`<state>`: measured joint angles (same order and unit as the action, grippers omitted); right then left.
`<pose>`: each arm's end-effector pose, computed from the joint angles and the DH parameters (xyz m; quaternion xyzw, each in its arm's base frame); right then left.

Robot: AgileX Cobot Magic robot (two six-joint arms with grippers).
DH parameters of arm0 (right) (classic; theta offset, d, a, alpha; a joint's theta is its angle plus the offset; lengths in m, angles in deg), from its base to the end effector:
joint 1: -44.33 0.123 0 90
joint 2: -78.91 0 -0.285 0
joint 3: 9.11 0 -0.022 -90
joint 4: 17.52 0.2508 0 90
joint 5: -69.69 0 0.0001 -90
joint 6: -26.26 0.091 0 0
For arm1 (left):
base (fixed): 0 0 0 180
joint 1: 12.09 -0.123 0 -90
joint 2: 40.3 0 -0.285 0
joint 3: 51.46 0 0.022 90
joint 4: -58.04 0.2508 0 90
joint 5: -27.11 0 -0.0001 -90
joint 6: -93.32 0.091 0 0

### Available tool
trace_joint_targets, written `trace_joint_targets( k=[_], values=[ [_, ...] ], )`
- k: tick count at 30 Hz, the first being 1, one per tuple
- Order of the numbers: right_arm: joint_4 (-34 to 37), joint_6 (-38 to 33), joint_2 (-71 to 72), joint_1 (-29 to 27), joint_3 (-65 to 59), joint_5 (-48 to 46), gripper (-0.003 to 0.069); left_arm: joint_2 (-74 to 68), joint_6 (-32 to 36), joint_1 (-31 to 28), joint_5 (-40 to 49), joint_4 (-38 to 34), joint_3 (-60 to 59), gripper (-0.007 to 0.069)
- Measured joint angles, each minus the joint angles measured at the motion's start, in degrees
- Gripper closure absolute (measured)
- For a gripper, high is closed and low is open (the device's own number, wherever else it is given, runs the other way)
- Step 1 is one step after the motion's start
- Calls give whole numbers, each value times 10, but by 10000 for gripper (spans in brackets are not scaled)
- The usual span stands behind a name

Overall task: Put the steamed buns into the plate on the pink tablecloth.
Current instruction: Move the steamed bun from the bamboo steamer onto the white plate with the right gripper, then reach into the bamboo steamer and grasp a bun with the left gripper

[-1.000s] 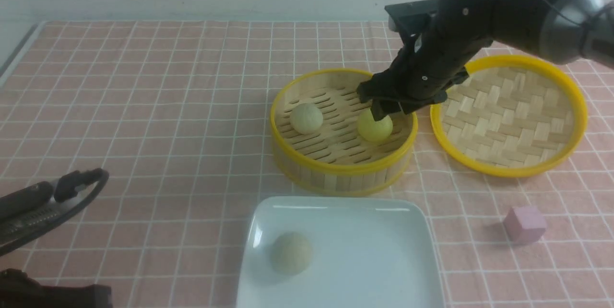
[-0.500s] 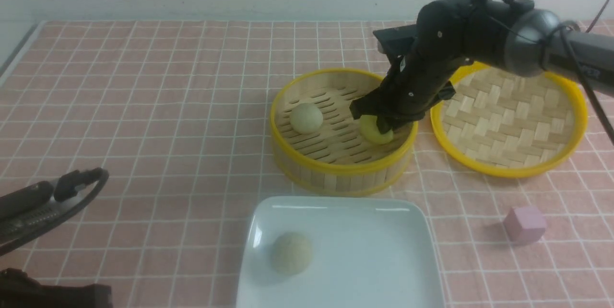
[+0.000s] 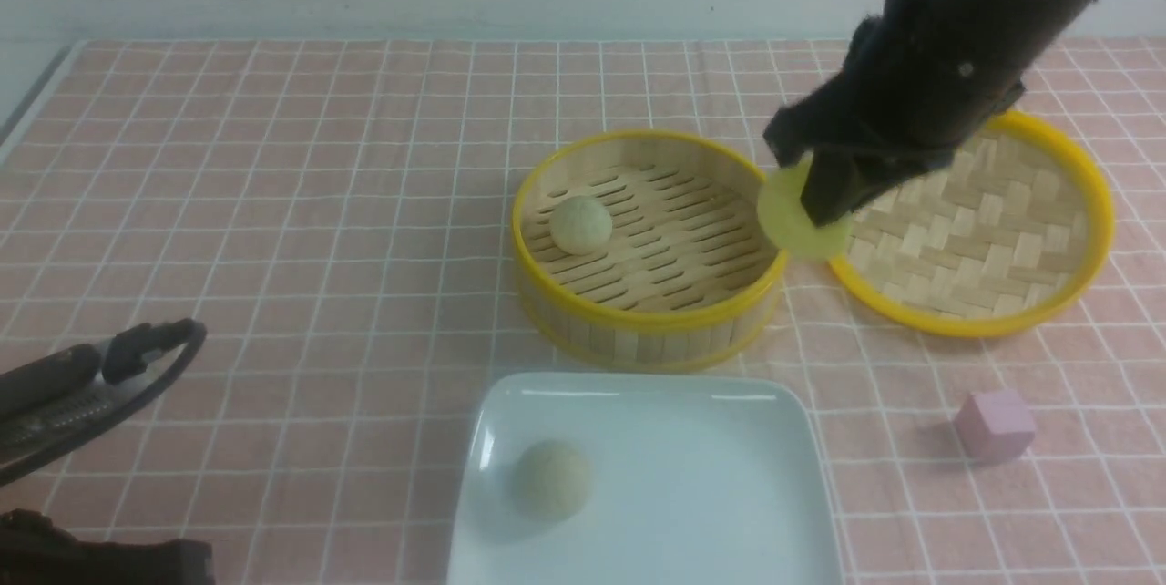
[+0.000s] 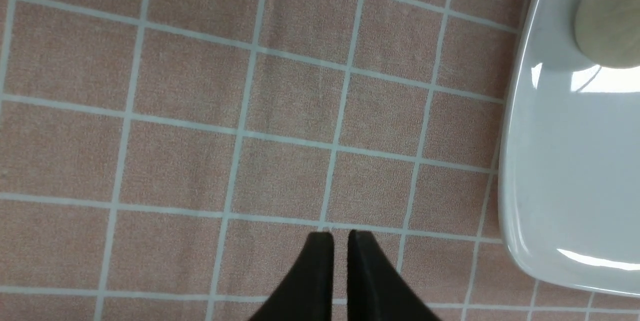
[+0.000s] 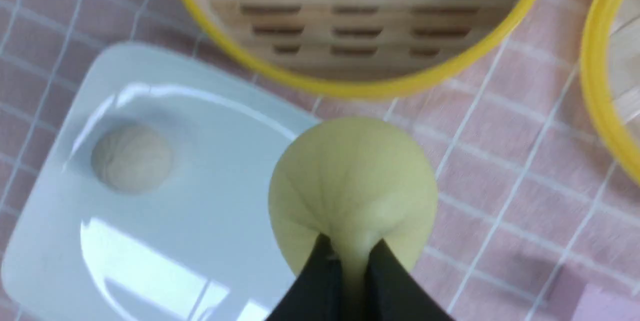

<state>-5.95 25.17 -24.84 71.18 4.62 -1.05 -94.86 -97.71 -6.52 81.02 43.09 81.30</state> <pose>0.3031 0.1728 0.3375 -0.2204 0.9560 0.1339 0.1399 0.1202 -0.0308 0.2449 -0.0989 0.9657 -0.1478 0.1893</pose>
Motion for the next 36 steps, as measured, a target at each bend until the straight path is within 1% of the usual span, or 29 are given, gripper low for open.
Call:
trace_joint_targets(
  k=[1,2,3,6,7,9,11,12,13,15,17,18,19,21,22,23,26,28,30,31,32,33,34,35,36],
  values=[
    [3,0,3,4,-14,0,653,0,0,0,0,0,0,554],
    [15,0,12,19,-77,10,653,0,0,0,0,0,0,552],
    [18,0,13,28,-104,23,652,0,0,0,0,-1,0,551],
    [26,6,9,50,-186,105,646,0,0,0,0,-1,0,549],
    [27,11,4,59,-215,146,638,0,0,0,0,-1,0,549],
    [25,15,-8,65,-254,207,614,0,0,0,0,-1,0,547],
    [25,17,-21,68,-274,246,581,0,0,0,0,-1,0,545],
    [25,17,-32,69,-288,268,546,0,0,0,0,-1,0,543],
    [25,17,-32,69,-290,268,546,0,0,0,0,-1,0,543],
    [24,21,-43,69,-296,285,439,0,0,0,0,-2,0,540],
    [23,26,-42,69,-293,279,356,0,0,0,0,-2,0,538],
    [22,27,-42,69,-292,277,348,0,0,0,0,-2,0,538],
    [16,31,-37,69,-283,265,298,0,0,0,0,-2,0,537],
    [-6,33,-22,69,-259,216,242,0,0,0,0,-2,0,535],
    [-8,33,-20,69,-256,211,239,0,0,0,0,-2,0,535],
    [-28,34,-3,69,-237,170,221,0,0,0,-2,-2,0,533],
    [-74,37,42,69,-202,101,221,0,0,0,-10,-1,0,531],
    [-111,50,85,69,-192,45,251,0,0,0,-22,3,0,529],
    [-131,56,110,69,-192,29,274,0,0,0,-28,7,0,526],
    [-153,63,145,69,-195,14,330,0,0,0,-41,10,0,524],
    [-165,64,167,69,-200,11,366,0,0,0,-46,10,0,522],
    [-174,65,192,69,-206,10,397,0,5,0,-49,10,2,522],
    [-176,65,197,69,-208,10,405,-1,6,0,-49,10,2,522],
    [-187,65,238,69,-226,9,470,-3,19,0,-42,9,14,522],
    [-191,66,265,69,-240,8,516,-5,29,0,-36,5,25,522]
  ],
)
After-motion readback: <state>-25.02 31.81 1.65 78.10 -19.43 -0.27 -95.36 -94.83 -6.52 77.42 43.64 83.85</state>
